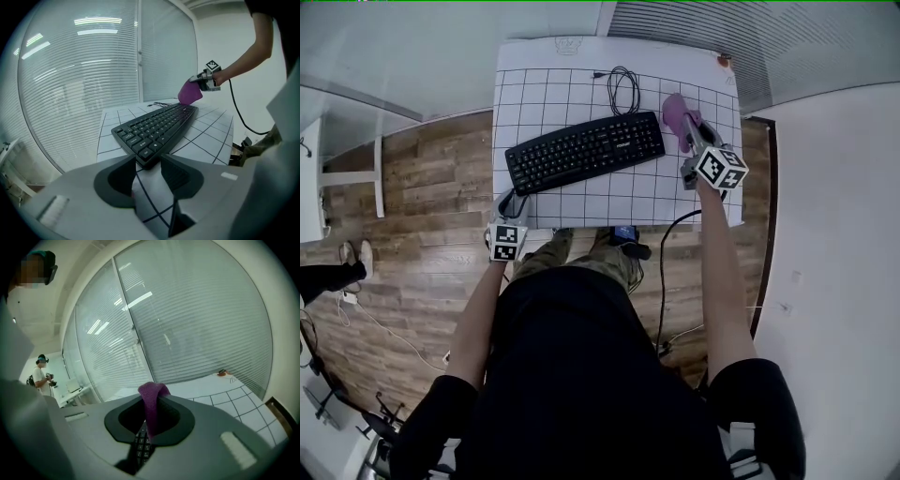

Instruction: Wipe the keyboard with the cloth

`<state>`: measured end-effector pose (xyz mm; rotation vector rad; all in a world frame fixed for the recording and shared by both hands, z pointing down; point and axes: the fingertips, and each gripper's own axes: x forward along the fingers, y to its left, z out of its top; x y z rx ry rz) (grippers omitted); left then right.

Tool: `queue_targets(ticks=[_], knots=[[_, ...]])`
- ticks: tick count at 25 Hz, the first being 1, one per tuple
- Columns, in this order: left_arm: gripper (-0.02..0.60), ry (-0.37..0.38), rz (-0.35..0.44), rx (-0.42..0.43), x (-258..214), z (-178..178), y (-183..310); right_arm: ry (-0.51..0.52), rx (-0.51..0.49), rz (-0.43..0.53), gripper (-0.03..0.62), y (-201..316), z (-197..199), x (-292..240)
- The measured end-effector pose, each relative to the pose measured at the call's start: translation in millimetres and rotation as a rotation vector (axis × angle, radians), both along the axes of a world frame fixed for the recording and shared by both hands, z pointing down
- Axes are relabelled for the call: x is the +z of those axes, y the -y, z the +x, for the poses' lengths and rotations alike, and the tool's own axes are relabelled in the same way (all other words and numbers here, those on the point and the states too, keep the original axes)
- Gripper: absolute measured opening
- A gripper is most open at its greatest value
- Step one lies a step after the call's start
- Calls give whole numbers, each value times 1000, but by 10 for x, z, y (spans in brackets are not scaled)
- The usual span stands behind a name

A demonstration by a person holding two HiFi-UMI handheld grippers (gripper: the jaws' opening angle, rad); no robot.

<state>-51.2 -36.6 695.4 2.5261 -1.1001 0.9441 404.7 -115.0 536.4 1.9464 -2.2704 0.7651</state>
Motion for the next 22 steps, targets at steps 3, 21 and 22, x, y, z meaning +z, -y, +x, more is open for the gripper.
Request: queue_targets(ticks=[3,21,22], knots=[[140,-14,-12,4,-12,6,4,42,-5,-77,41,-14,-122,371],[137,-26,-14,14,21,-3,-6,-125,-267,-319,43,-40,-1003,1331],[137,-25,-11,14,17,7,-2,-117,-265,-321,43,-44,-1001,1332]])
